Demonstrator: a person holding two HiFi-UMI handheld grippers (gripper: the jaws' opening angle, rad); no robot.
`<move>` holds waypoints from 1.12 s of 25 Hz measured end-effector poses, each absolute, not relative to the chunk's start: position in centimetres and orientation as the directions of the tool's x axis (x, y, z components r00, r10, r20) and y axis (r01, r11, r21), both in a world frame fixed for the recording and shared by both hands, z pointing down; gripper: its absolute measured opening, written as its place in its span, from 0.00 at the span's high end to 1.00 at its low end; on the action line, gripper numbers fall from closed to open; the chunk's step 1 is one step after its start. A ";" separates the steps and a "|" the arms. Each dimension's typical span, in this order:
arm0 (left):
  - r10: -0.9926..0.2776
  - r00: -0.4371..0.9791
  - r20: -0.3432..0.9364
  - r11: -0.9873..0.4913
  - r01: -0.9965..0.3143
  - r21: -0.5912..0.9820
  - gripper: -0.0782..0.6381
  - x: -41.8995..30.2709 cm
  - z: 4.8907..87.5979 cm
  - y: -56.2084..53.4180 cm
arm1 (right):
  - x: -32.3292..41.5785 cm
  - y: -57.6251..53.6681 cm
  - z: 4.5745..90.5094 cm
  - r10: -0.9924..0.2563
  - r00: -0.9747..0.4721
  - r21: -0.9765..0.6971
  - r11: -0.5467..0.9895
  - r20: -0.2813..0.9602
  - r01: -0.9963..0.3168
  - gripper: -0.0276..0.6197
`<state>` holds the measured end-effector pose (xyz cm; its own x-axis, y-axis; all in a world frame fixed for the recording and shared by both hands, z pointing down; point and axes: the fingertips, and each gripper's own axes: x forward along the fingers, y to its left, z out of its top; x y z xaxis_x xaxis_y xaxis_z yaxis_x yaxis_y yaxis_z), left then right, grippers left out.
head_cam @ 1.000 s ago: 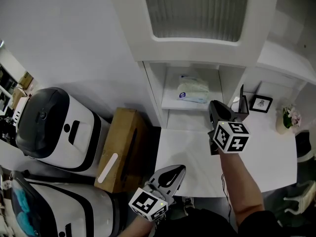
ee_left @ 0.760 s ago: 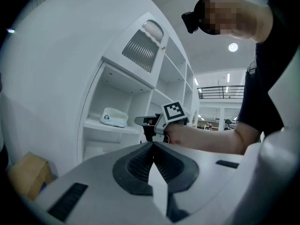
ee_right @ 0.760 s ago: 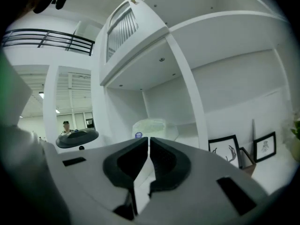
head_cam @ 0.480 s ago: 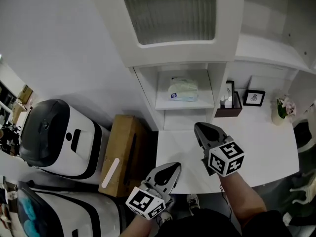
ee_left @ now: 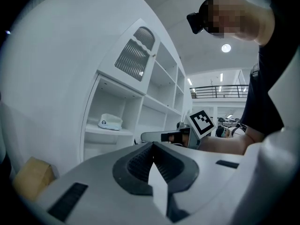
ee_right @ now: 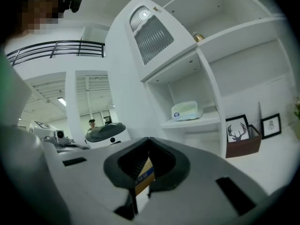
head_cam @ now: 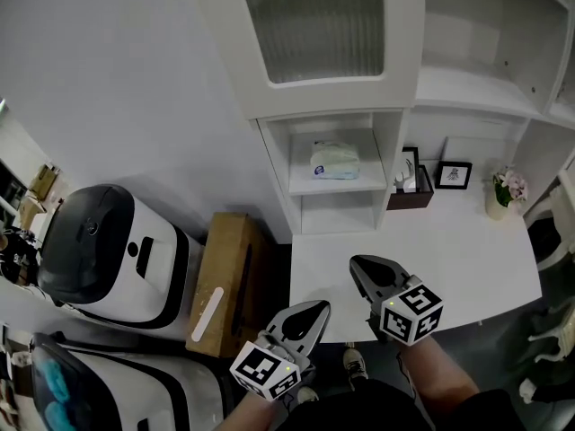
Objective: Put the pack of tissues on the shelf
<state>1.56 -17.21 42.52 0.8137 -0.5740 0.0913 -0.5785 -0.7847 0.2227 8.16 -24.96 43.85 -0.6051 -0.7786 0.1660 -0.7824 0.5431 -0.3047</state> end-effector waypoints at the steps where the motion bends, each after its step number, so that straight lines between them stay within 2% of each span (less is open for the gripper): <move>1: -0.571 0.815 0.094 -0.786 -0.576 0.224 0.88 1.2 42.4 -16.8 | 8.0 -24.3 43.7 -0.781 -0.604 -0.314 0.539 0.161 -0.781 0.95; 8: -0.548 0.832 0.092 -0.801 -0.553 0.229 0.88 -0.5 42.1 -14.0 | 6.2 -20.0 42.9 -0.786 -0.600 -0.324 0.535 0.147 -0.780 0.95; 28: -0.480 0.875 0.065 -0.838 -0.480 0.259 0.88 -4.3 42.6 -8.5 | 3.0 -10.0 43.8 -0.817 -0.538 -0.297 0.471 0.208 -0.830 0.95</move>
